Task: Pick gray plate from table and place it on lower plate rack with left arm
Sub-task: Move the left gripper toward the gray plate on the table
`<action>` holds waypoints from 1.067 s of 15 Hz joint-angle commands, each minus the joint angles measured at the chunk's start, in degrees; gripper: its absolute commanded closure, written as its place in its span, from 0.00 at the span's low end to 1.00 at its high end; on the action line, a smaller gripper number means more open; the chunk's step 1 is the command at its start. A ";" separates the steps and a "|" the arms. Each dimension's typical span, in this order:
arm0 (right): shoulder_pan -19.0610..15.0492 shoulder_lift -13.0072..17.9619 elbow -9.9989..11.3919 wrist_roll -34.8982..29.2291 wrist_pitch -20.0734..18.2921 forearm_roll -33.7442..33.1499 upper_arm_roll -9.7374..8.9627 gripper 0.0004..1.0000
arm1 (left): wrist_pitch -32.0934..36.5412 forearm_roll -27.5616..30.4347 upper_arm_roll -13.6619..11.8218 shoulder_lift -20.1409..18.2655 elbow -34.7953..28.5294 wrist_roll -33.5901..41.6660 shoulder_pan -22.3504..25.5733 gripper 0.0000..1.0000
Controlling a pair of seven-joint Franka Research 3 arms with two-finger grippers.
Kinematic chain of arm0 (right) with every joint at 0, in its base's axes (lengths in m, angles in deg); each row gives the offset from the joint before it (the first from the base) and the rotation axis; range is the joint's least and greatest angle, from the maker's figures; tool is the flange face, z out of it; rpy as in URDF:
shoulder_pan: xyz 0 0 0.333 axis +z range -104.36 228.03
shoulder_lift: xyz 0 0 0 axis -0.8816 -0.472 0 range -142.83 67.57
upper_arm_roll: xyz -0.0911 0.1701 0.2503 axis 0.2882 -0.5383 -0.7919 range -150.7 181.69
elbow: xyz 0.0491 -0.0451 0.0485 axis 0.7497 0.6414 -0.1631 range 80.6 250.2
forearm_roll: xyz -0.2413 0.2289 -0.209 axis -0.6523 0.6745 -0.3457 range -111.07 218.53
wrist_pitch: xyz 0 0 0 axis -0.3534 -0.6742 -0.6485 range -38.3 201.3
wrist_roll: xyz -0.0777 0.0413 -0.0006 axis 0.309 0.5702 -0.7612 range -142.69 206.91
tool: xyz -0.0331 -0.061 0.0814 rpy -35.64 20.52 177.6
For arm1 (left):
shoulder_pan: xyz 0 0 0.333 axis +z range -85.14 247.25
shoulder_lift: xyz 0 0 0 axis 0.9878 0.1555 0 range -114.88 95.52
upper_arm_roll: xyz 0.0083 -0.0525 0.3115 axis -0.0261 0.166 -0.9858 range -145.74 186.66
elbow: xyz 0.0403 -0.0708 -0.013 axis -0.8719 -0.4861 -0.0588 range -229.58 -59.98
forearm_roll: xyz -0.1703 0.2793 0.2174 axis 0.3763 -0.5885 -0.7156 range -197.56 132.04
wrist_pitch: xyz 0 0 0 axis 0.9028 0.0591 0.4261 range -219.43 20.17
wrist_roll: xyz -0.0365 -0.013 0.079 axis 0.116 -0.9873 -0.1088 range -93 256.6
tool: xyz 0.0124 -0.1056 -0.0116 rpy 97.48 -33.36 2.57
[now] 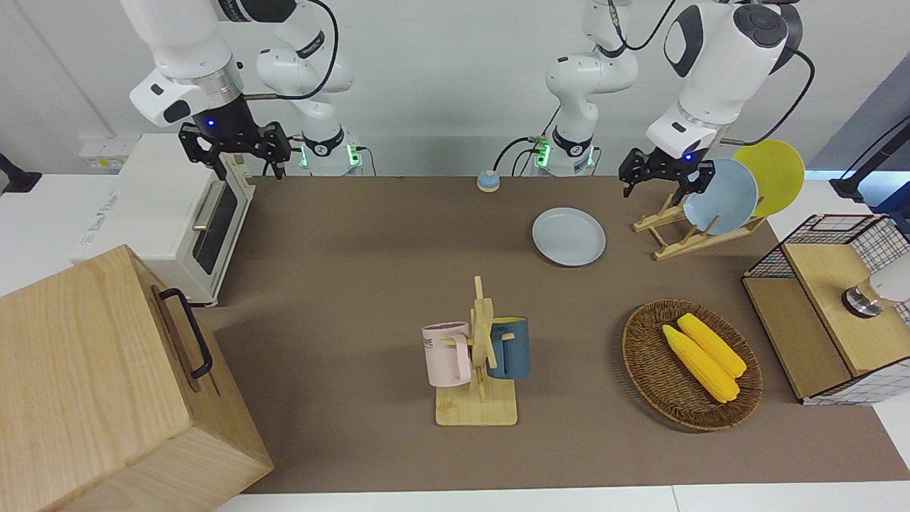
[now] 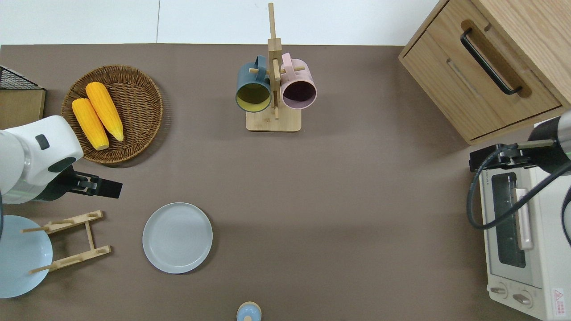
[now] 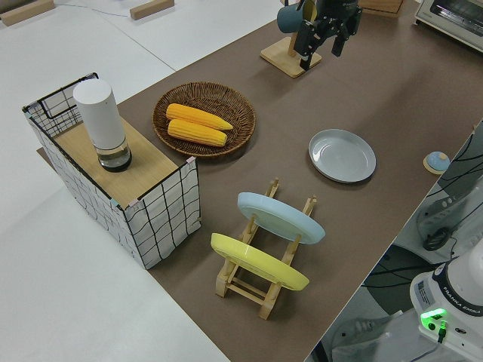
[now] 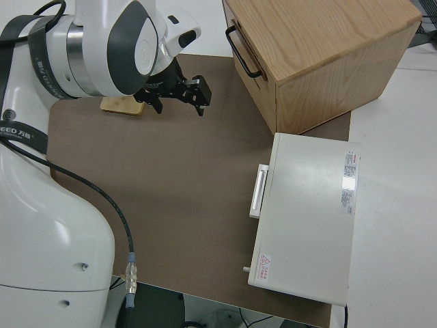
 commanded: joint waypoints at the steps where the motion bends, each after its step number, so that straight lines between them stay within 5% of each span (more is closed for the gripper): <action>1: 0.43 -0.02 -0.37 -0.22 -0.05 0.15 0.34 0.02 | -0.77 -1.17 -0.19 0.55 -0.25 0.20 -0.31 0.00; 16: 0.43 -0.02 -0.37 -0.22 -0.05 0.15 0.34 0.02 | -0.77 -1.34 -0.54 -0.06 -4.11 0.02 0.39 0.00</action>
